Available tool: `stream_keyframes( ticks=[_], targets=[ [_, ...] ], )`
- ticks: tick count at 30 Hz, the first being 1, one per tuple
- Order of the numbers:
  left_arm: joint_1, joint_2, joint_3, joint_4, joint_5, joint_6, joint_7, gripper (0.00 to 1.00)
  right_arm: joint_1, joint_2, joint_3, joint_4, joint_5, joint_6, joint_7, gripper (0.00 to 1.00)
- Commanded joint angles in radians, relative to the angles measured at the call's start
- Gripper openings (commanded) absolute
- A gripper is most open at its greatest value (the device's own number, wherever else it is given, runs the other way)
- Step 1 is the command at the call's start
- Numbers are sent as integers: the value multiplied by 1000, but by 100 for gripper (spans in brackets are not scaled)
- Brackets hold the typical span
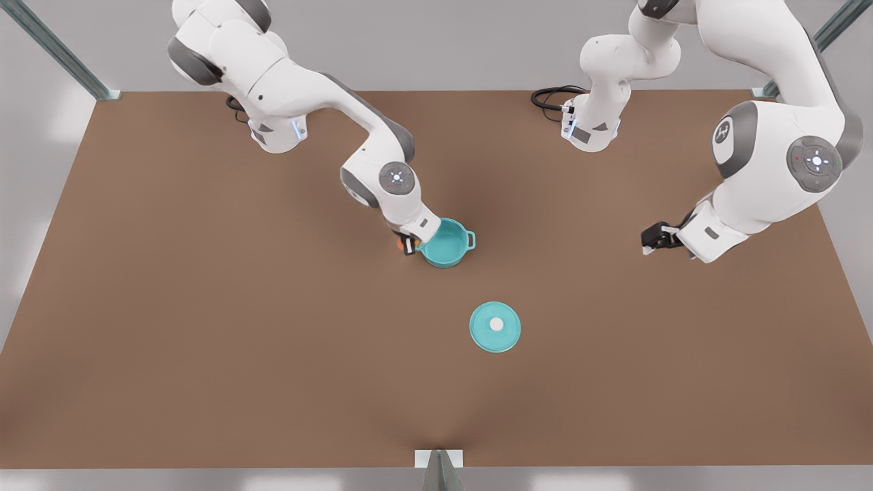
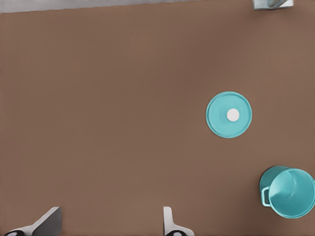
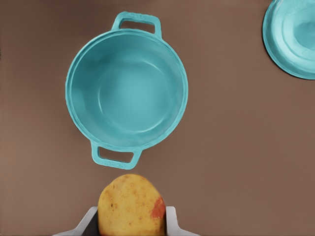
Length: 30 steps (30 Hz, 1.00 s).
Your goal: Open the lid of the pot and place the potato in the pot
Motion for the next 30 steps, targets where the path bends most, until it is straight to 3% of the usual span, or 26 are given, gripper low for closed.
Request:
stream_keyframes(
  ticks=[1, 10, 13, 22, 23, 24, 25, 30],
  targets=[
    [0, -2, 0, 1, 29, 18, 2, 100, 37, 9, 0, 19, -4, -8, 361, 49],
    [85, 19, 6, 37, 27, 82, -4, 100, 119, 110, -8, 87, -17, 6, 453, 49],
    [95, 19, 6, 37, 33, 82, -6, 100, 194, 176, -91, 160, -40, 9, 473, 49],
    [119, 17, 8, 37, 32, 79, 1, 100, 203, 203, -111, 182, -40, 26, 483, 50],
    [119, 17, 8, 35, 32, 78, -1, 100, 203, 201, -111, 182, -40, 26, 483, 52],
    [119, 16, 8, 35, 32, 72, -1, 100, 203, 201, -111, 186, -40, 26, 485, 79],
    [119, 16, 6, 37, 32, 70, 1, 100, 203, 201, -111, 191, -41, 32, 486, 100],
    [110, 14, -3, 35, 22, 46, -4, 100, 191, 190, -117, 222, -32, 18, 491, 100]
  ],
)
